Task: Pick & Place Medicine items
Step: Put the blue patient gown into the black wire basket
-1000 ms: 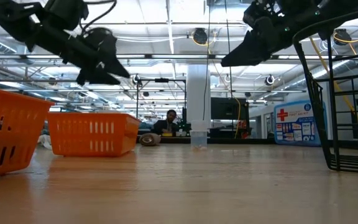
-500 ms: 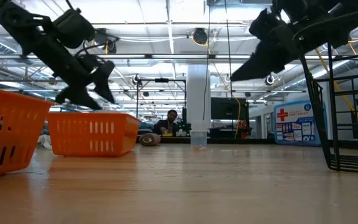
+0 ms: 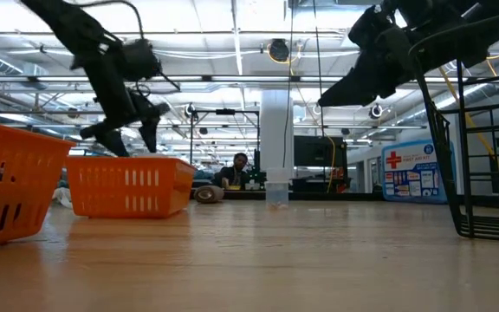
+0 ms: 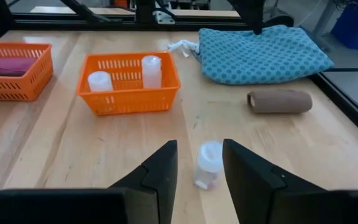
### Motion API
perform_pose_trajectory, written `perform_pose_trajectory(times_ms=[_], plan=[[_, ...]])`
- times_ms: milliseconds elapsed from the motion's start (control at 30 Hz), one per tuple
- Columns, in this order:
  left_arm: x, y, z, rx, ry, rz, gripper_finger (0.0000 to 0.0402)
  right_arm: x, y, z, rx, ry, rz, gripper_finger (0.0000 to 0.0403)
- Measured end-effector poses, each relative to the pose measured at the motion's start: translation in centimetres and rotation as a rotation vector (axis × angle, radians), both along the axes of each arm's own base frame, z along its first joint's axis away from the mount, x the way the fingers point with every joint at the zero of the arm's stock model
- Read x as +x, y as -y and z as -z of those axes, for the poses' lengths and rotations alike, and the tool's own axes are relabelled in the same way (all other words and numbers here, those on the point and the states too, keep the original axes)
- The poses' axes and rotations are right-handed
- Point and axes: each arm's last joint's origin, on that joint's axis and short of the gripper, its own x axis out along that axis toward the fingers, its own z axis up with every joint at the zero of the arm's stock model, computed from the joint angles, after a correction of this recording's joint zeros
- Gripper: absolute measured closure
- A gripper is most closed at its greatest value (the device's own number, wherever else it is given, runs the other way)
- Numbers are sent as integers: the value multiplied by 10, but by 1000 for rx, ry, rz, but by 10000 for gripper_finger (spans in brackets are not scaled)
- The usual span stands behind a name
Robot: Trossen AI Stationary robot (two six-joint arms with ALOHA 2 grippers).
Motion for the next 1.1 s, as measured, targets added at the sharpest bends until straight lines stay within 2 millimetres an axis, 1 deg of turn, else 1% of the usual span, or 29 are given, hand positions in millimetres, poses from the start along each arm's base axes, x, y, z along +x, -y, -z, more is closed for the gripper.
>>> perform_pose_trajectory(times_ms=[100, 200, 333, 400, 500, 567, 667, 733, 833, 933, 1033, 1100], plan=[[1, -20, 8, -56, -89, -81, 60, 0, -1, 0, 0, 0, -6, 287], [2, -35, 21, -108, -186, -129, 48, 0, -3, 0, 0, 0, -12, 287], [9, -47, 42, -188, -204, -145, 44, 0, -3, 0, 0, 0, -13, 287], [12, -50, 54, -237, -215, -137, 46, 0, -3, 0, -4, -1, -14, 287], [14, -51, 74, -288, -290, -144, 52, 0, -3, 0, -6, -1, -15, 287], [16, -53, 83, -306, -325, -144, 57, 0, -3, 0, -11, -2, -17, 287], [23, -50, 85, -276, -368, -128, 67, 0, -3, 0, -14, -4, -18, 287], [26, -50, 86, -275, -345, -123, 74, 0, -3, 0, -15, -6, -18, 287], [25, -48, 84, -273, -340, -126, 92, 0, -3, 1, -17, -8, -19, 287], [23, -48, 85, -293, -339, -125, 125, 0, -3, 1, -17, -12, -19, 287], [23, -47, 85, -298, -334, -111, 178, 0, -3, 1, -17, -11, -19, 287], [21, -49, 85, -313, -322, -95, 225, 0, -3, 1, -17, -11, -19, 287]])
